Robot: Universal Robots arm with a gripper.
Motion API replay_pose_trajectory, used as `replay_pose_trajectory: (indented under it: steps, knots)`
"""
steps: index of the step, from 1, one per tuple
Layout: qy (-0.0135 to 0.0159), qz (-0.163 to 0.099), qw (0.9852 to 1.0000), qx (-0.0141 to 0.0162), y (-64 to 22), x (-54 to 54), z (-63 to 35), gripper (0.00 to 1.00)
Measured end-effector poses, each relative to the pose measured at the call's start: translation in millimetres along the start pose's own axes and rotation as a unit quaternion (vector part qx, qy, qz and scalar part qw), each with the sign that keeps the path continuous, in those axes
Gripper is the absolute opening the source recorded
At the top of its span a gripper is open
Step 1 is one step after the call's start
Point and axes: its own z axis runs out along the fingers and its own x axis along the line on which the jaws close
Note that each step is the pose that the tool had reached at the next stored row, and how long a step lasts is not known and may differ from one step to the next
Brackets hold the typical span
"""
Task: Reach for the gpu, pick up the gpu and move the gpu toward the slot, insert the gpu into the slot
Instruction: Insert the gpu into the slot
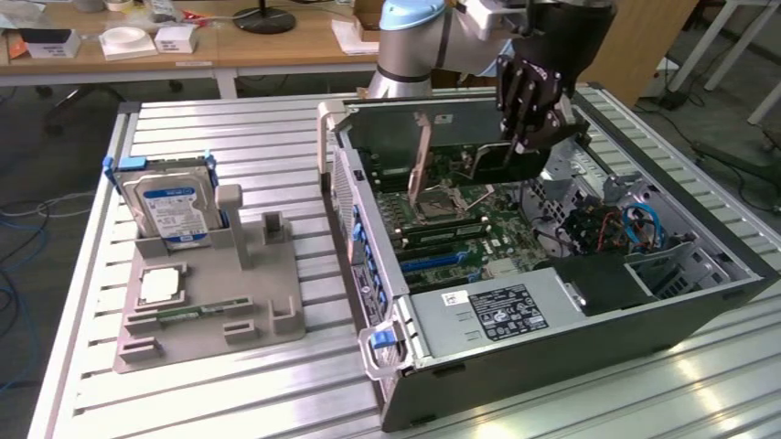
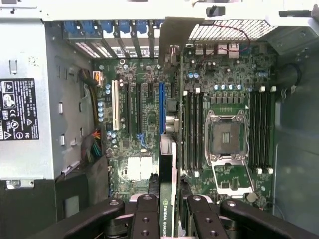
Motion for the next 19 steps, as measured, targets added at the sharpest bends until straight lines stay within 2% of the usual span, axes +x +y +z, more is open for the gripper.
replay_pose_trajectory:
  steps: [5,19]
  knots:
    - [0.0,0.0,1.0,0.0002,-0.2,0.1,5.9,0.26]
    - [0.0,0.0,1.0,0.0002,0.4,0.7,31.3,0.26]
